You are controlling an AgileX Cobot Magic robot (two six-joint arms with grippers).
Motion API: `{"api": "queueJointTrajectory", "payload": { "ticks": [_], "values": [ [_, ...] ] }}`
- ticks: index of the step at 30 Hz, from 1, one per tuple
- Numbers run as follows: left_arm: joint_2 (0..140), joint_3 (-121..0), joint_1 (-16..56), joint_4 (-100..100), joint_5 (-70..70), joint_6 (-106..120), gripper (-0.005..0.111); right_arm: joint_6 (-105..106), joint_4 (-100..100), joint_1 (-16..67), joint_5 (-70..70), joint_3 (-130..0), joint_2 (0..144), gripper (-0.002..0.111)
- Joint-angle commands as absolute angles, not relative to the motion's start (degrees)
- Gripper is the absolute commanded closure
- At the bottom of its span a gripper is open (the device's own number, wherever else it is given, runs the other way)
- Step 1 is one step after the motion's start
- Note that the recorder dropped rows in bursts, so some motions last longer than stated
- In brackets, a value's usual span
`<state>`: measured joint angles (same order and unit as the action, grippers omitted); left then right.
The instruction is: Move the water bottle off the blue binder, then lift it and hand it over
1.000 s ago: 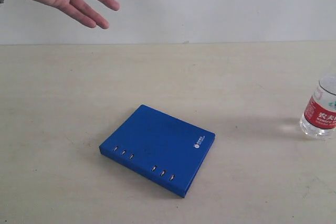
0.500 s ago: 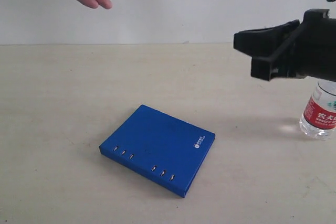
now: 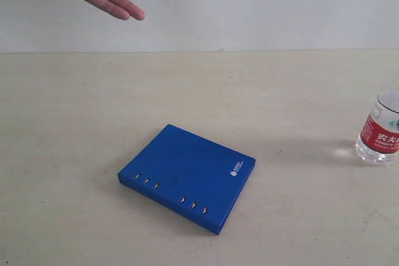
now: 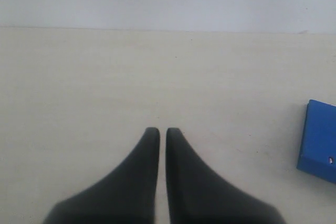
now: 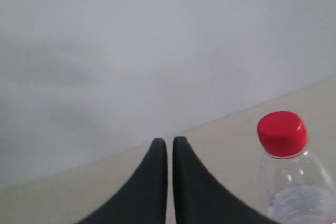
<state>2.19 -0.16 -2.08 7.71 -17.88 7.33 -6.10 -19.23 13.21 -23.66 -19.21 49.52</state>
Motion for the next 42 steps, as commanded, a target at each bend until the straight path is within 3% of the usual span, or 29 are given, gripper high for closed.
{"api": "queueJointTrajectory", "payload": {
  "ticks": [1,15,22,27,31,34,42],
  "values": [
    [2.58,0.0,-2.08,7.64,-17.38,7.61,0.102,12.75,-17.19,13.1,-20.22,-17.28,45.2,0.108],
    [2.58,0.0,-2.08,7.64,-17.38,7.61,0.102,14.34,-17.06,13.47,-12.67,-16.8,47.51,0.108],
    [2.58,0.0,-2.08,7.64,-17.38,7.61,0.102,14.44,1.5,31.59,-1.6,-20.12,52.61,0.108],
    [2.58,0.0,-2.08,7.64,-17.38,7.61,0.102,15.06,1.81,33.2,-8.31,-20.12,52.94,0.108],
    [2.58,0.0,-2.08,7.64,-17.38,7.61,0.102,7.61,1.13,33.2,-17.16,-20.27,63.31,0.108],
    [2.58,0.0,-2.08,7.64,-17.38,7.61,0.102,4.93,1.23,33.2,-15.6,-23.62,73.67,0.108],
    [2.58,0.0,-2.08,7.64,-17.23,7.61,0.102,5.2,2.27,33.2,-15.02,-29.39,76.52,0.108]
  ]
}}
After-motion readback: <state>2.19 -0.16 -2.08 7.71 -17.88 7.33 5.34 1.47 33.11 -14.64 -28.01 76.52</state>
